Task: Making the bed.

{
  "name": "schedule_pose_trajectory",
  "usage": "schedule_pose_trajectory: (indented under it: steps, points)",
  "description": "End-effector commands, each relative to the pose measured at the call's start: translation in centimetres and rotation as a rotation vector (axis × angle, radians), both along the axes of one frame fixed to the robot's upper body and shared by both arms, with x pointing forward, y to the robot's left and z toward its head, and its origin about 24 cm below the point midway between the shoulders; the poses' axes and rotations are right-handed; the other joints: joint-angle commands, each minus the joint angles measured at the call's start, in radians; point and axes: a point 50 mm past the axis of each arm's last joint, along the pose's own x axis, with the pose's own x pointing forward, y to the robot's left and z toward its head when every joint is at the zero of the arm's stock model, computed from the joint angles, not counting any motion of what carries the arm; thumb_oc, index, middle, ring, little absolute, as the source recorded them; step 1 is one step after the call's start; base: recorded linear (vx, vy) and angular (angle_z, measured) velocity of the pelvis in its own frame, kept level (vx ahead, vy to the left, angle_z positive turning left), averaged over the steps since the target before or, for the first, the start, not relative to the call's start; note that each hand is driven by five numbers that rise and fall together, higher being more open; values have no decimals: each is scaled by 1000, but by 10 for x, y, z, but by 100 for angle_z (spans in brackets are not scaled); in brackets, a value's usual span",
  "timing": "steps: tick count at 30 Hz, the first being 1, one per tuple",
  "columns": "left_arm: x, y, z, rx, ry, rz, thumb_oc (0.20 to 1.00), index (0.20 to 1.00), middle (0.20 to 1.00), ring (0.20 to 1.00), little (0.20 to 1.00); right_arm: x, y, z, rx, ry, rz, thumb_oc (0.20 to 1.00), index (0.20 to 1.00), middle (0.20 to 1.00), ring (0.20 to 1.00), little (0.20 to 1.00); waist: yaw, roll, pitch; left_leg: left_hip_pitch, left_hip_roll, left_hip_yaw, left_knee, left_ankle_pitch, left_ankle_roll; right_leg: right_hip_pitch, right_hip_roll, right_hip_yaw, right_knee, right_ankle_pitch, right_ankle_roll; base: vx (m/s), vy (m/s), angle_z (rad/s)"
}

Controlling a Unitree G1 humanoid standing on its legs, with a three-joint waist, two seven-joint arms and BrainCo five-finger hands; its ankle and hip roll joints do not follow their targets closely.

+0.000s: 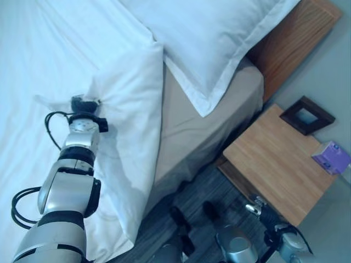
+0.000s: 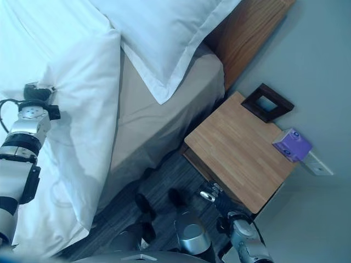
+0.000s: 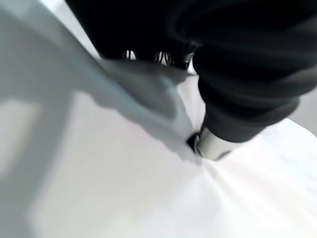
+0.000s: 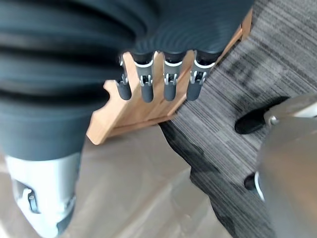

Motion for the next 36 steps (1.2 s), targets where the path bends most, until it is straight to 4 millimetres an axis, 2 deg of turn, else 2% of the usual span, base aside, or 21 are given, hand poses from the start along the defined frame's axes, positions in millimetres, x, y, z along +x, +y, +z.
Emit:
schedule_pose_trajectory:
  steps: [1,2,3,4,5,6,7,8,9,12,15,18,19,20,22,24,26,28,31,33,36]
  points:
    - [10,-37,-6,-42,-65,-165,200,200,200,200,200,-8,-8,4,-19,-13,28,1000,1000,1000,1000,1000,-16,19,-93,62,3,-16,7,-19,-86,-86,-27,-48,-11,82,98,0,0,0]
    - [14,-57,-6,-39,-88,-240,200,200,200,200,200,-8,-8,4,-19,-11,29,1000,1000,1000,1000,1000,-19,23,-101,65,2,-16,7,-20,-85,-83,-27,-48,-11,82,99,31,-9,0]
    - [18,-91,-4,-39,-130,-369,200,200,200,200,200,-8,-8,4,-17,-12,26,1000,1000,1000,1000,1000,-23,30,-109,69,0,-16,7,-22,-85,-79,-28,-48,-12,83,99,0,0,0]
    - [18,-111,-4,-20,-144,-445,200,200,200,200,200,-6,-8,5,-17,-15,29,1000,1000,1000,1000,1000,-25,35,-114,72,-1,-17,7,-22,-84,-75,-30,-51,-14,83,99,0,0,0]
    - [15,-141,0,-11,-185,-561,200,200,200,200,200,-5,-8,6,-12,-20,20,1000,1000,1000,1000,1000,-26,41,-120,74,-1,-18,7,-23,-83,-70,-33,-53,-16,84,99,7,-1,3]
    - [15,-141,0,-11,-185,-561,200,200,200,200,200,-5,-8,6,-12,-20,20,1000,1000,1000,1000,1000,-26,41,-120,74,-1,-18,7,-23,-83,-70,-33,-53,-16,84,99,0,0,0]
    - [-1,-192,-9,-96,-226,-771,200,200,200,200,200,-2,-7,7,8,-32,-5,1000,1000,1000,1000,1000,-28,53,-131,77,-4,-26,7,-24,-81,-62,-37,-58,-18,82,99,23,6,-5]
    - [-35,-262,-32,-262,-190,-1044,200,200,200,200,200,3,-6,8,19,-37,-18,1000,1000,1000,1000,1000,-35,63,-145,85,-6,-27,7,-28,-77,-56,-39,-58,-18,82,99,23,7,-3]
    - [-35,-262,-32,-262,-190,-1044,200,200,200,200,200,3,-6,8,19,-37,-18,1000,1000,1000,1000,1000,-35,63,-145,85,-6,-26,7,-28,-77,-56,-39,-57,-18,82,99,18,9,5]
    - [-62,-297,-60,-415,-92,-1165,200,200,200,200,200,5,-2,8,27,-36,-10,1000,1000,1000,1000,1000,-48,69,-161,95,-5,-15,7,-33,-73,-51,-34,-49,-18,80,99,15,2,4]
    - [-84,-318,-83,-535,5,-1235,200,200,200,200,200,4,1,4,41,-10,-9,1000,1000,1000,1000,1000,-59,74,-175,103,-3,0,7,-37,-71,-48,-30,-37,-18,80,99,19,1,-1]
    - [-95,-321,-90,-550,45,-1292,200,200,200,200,200,2,3,2,64,9,-12,1000,1000,1000,1000,1000,-65,81,-185,110,-3,4,7,-38,-71,-44,-29,-29,-18,79,98,25,-5,-12]
    - [-96,-319,-89,-529,44,-1312,561,561,561,561,561,0,2,1,64,19,-13,1000,1000,1000,1000,1000,-65,84,-188,113,-3,4,7,-40,-71,-41,-29,-29,-18,78,98,28,-6,-9]
    - [-96,-316,-87,-499,40,-1326,1000,1000,1000,1000,1000,-1,1,0,67,27,-12,1000,1000,1000,1000,1000,-64,89,-192,116,-4,3,7,-40,-72,-38,-29,-30,-18,77,99,32,-6,-2]
    - [-92,-302,-76,-536,-10,-1330,1000,1000,1000,1000,1000,-8,-2,-3,71,44,-14,1000,1000,1000,1000,1000,-57,94,-202,120,-6,-4,7,-39,-73,-30,-31,-38,-18,75,98,16,-9,0]
    - [-92,-298,-74,-550,-23,-1321,1000,1000,1000,1000,1000,-10,-2,-4,77,50,-19,1000,1000,1000,1000,1000,-54,96,-205,121,-6,-8,7,-39,-73,-28,-33,-42,-18,73,98,13,-12,8]
    - [-93,-286,-60,-600,-95,-1322,1000,1000,1000,1000,1000,-14,-4,-6,91,63,-47,1000,1000,1000,1000,1000,-38,96,-215,121,-8,-24,7,-37,-74,-18,-36,-56,-18,68,96,9,-36,5]
    - [-93,-282,-55,-618,-119,-1322,1000,1000,1000,1000,1000,-15,-4,-7,97,64,-49,1000,1000,1000,1000,1000,-32,96,-216,121,-8,-29,7,-36,-74,-15,-37,-62,-18,66,95,1,-16,-2]
    - [-97,-273,-38,-671,-208,-1341,1000,1000,1000,1000,1000,-20,-4,-10,121,78,-67,1000,1000,1000,1000,1000,-13,95,-226,119,-9,-47,7,-31,-76,-8,-38,-76,-18,62,92,-1,-32,15]
    - [-104,-262,-16,-730,-328,-1367,1000,1000,1000,1000,1000,-26,-3,-13,141,89,-75,1000,1000,1000,1000,1000,7,91,-237,121,-10,-68,7,-29,-77,6,-40,-95,-18,54,89,17,-27,22]
    - [-107,-257,-11,-736,-358,-1375,1000,1000,1000,1000,1000,-28,-4,-14,140,95,-73,1000,1000,1000,1000,1000,15,88,-239,122,-11,-78,7,-28,-77,14,-42,-106,-18,50,88,10,-11,28]
